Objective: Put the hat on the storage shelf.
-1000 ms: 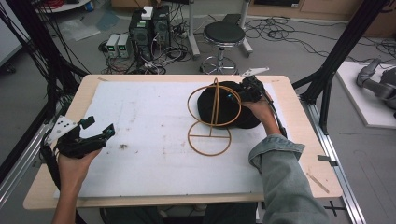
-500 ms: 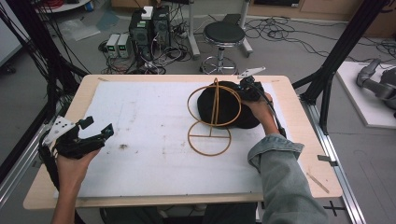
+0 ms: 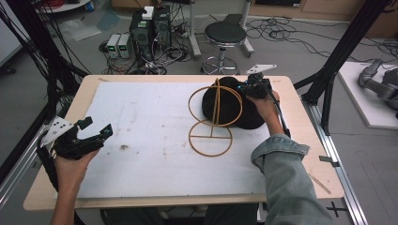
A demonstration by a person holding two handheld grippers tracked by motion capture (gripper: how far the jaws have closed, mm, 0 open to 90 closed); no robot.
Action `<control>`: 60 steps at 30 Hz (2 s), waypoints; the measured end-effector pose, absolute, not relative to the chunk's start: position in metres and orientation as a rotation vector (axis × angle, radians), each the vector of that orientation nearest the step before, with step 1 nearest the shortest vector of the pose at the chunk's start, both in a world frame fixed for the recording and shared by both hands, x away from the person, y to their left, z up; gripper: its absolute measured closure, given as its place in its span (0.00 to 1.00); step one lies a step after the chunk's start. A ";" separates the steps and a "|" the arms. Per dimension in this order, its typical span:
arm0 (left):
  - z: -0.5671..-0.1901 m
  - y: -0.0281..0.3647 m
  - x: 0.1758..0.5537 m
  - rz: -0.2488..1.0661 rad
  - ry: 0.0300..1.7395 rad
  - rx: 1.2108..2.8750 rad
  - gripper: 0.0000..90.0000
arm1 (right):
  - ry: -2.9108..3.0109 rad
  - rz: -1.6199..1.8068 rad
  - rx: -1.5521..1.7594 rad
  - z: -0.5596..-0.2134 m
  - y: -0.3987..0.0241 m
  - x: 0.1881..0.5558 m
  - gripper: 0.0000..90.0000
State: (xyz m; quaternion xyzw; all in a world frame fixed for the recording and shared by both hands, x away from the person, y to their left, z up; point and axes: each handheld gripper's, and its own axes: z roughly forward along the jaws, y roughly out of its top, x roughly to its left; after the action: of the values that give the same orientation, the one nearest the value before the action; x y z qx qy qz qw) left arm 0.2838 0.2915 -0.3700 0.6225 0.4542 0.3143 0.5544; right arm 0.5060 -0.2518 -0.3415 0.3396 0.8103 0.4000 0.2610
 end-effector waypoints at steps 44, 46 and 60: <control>-0.365 0.290 0.283 0.735 1.059 1.449 0.20 | 1.764 1.295 1.018 -0.243 -0.342 0.451 0.97; -0.364 0.290 0.282 0.734 1.057 1.450 0.20 | 1.756 1.291 1.016 -0.238 -0.344 0.449 0.97; -0.361 0.290 0.281 0.732 1.043 1.446 0.20 | 1.713 1.319 0.994 -0.211 -0.351 0.433 0.97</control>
State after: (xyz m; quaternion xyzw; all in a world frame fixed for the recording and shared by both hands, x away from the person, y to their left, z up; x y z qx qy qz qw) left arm 0.2810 0.2899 -0.3608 0.6161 0.4445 0.3121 0.5705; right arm 0.4327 -0.3513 -0.2113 0.3879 0.6683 0.5145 0.3718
